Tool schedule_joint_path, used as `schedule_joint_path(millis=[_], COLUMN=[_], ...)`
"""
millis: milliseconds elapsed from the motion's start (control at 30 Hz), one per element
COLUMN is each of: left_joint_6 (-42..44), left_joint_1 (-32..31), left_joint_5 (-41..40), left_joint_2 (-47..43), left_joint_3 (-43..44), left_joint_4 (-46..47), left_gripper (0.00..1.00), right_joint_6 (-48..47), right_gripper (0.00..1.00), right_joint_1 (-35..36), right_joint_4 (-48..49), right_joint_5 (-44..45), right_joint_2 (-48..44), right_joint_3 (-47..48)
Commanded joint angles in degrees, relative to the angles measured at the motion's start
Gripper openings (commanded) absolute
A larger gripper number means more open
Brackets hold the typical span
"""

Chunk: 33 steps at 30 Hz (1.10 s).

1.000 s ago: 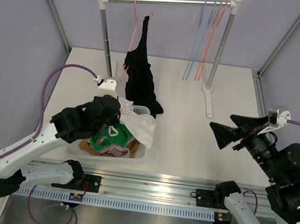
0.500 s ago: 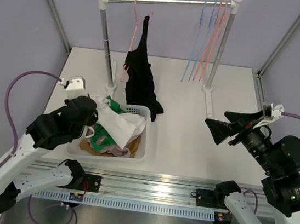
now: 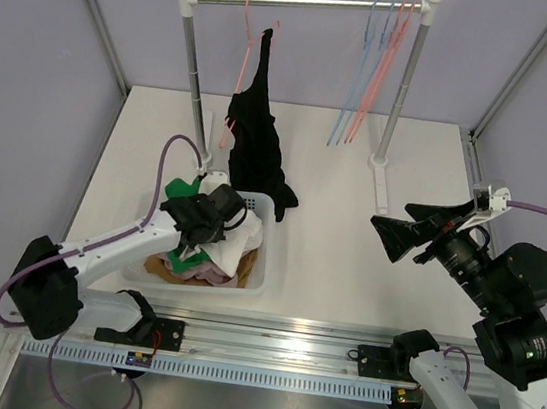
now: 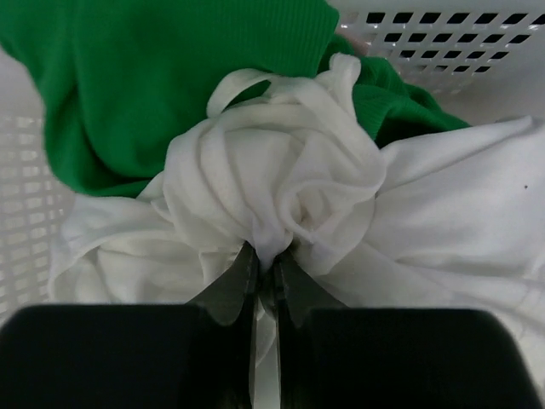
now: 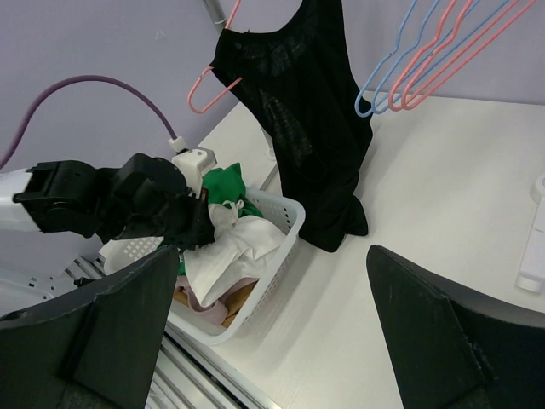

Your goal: Remove the tank top from the hanger

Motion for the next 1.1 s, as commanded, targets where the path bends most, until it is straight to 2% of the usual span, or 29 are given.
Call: schedule_joint_path(millis=[0, 100, 133, 167, 233, 267, 433, 700, 833, 967, 1067], left_joint_6=[-1.91, -3.49, -3.75, -4.28, -4.29, -3.76, -1.56, 3.71, 9.05, 13.90, 18.38], left_joint_1=[0.49, 0.67, 0.67, 0.67, 0.67, 0.67, 0.67, 0.67, 0.58, 0.58, 0.75], left_joint_5=[4.14, 3.26, 2.56, 2.30, 1.42, 1.15, 1.06, 3.61, 6.68, 7.31, 8.09], left_joint_2=[3.47, 4.62, 4.19, 1.83, -1.25, -4.66, -13.74, -20.16, -20.52, -16.40, -8.85], left_joint_3=[-2.79, -4.99, -5.52, -5.61, -5.35, -4.56, 0.36, 11.15, 17.57, 26.01, 33.92], left_joint_4=[8.46, 9.79, 9.79, 9.62, 8.48, 7.95, 2.42, -3.82, -1.73, 1.88, 4.08], left_gripper=[0.06, 0.06, 0.10, 0.22, 0.36, 0.54, 0.98, 0.99, 0.99, 0.99, 0.99], right_joint_6=[-0.21, -1.08, -1.26, -1.44, -1.61, -1.61, -1.35, -0.91, -0.30, 1.28, 1.46], right_gripper=[1.00, 0.99, 0.99, 1.00, 0.99, 0.99, 0.99, 1.00, 1.00, 1.00, 0.99], right_joint_1=[0.09, 0.09, 0.09, 0.09, 0.09, 0.18, 0.18, 0.09, 0.09, 0.09, 0.10], right_joint_4=[1.68, 0.80, 0.62, 0.36, 0.18, 0.35, 1.23, 1.76, 1.85, 1.85, 1.41], right_joint_5=[-1.58, -1.14, -1.22, -1.14, -1.05, -1.05, -0.96, -0.26, 0.97, 2.46, 1.94], right_joint_2=[0.62, 0.45, 0.27, 0.27, 0.19, 0.10, 0.18, 0.18, 0.01, -0.17, 0.01], right_joint_3=[-0.05, 0.13, 0.21, 0.22, 0.22, 0.13, -0.40, -0.40, -0.22, -0.66, -1.19])
